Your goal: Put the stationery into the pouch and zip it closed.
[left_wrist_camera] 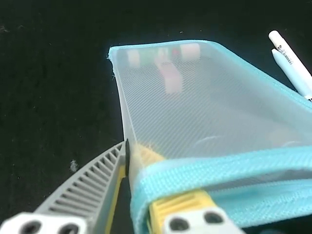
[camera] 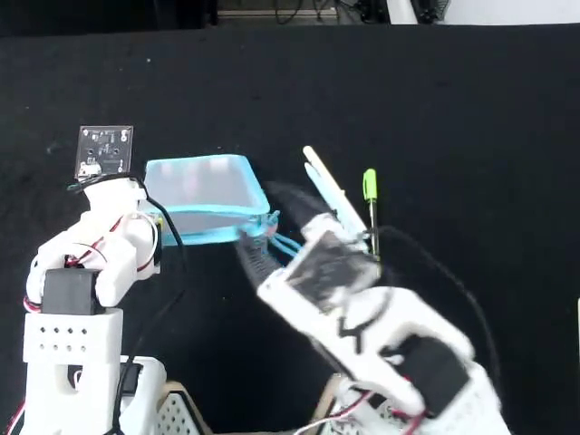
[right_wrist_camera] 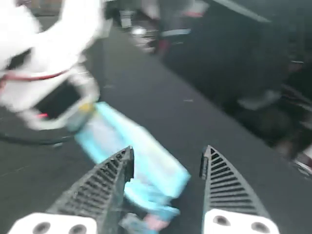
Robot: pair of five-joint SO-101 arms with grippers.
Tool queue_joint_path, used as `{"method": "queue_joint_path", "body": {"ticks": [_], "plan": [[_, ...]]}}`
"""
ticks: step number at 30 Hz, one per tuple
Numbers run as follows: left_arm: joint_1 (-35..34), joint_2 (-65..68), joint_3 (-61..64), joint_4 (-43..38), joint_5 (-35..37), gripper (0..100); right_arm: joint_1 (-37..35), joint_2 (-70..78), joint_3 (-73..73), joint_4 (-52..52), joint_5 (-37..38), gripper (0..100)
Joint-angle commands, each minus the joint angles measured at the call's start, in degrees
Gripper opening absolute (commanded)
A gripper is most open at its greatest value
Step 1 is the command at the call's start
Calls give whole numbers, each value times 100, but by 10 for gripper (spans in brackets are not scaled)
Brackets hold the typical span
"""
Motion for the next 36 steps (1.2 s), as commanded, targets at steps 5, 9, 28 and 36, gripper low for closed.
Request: {"method": "queue_joint_path", "body": {"ticks": [5, 9, 28, 36], "plan": [[22, -79, -101, 0, -26, 30, 1952, 330, -760, 132, 9, 222], [22, -79, -101, 9, -26, 30, 2699, 1121, -637, 123, -141, 221], [22, -79, -101, 9, -26, 30, 3754, 6905, -1947, -1116, -1459, 213], [22, -79, -101, 18, -26, 30, 3815, 8075, -2334, -1873, -1415, 205]]}}
